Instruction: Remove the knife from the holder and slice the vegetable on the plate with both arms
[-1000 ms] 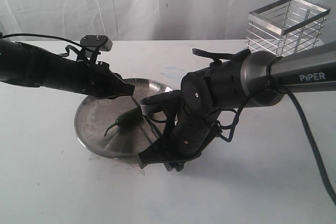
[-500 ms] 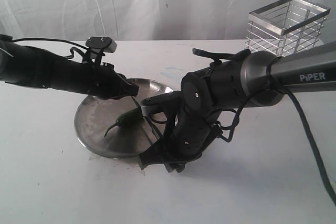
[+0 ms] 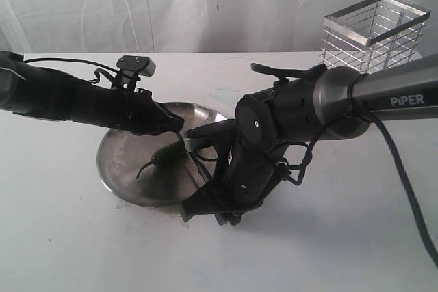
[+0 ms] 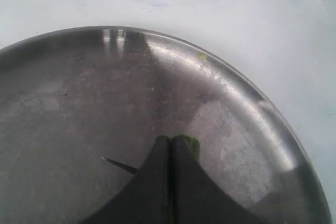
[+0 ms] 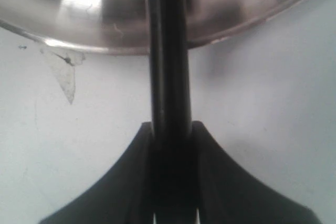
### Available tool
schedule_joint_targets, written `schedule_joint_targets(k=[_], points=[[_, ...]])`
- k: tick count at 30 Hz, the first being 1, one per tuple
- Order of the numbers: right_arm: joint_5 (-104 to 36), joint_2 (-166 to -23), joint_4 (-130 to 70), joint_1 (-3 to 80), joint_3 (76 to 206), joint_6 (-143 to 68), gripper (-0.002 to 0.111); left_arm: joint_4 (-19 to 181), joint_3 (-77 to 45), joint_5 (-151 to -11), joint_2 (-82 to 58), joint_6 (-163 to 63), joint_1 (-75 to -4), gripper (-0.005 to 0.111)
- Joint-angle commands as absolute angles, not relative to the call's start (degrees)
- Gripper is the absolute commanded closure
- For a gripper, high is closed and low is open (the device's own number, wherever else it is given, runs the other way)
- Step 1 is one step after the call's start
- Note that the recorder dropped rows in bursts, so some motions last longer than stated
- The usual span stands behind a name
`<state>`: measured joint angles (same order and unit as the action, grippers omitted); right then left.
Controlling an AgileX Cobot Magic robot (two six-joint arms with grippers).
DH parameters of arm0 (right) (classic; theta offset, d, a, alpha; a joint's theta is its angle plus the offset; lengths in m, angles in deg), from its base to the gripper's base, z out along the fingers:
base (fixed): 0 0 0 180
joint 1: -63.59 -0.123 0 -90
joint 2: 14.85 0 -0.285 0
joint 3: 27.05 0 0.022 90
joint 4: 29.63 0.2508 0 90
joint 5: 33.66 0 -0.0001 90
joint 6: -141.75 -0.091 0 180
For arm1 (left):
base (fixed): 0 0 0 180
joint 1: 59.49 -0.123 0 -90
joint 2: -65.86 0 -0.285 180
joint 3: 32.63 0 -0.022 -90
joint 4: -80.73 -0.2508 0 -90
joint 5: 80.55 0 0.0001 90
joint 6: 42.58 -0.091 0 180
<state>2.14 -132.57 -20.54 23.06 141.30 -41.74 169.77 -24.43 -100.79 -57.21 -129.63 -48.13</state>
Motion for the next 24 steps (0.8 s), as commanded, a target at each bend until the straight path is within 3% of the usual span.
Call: schedule_joint_targets(k=[1, 24], points=[[2.3, -132.5, -20.4, 23.5, 141.0, -41.4, 0.108, 171.2, -25.8, -104.2, -57.3, -129.9, -48.0, 0.107], [3.3, -132.5, -20.4, 23.5, 141.0, -41.4, 0.108, 169.6, -25.9, -101.0, -57.4, -129.9, -48.0, 0.107]])
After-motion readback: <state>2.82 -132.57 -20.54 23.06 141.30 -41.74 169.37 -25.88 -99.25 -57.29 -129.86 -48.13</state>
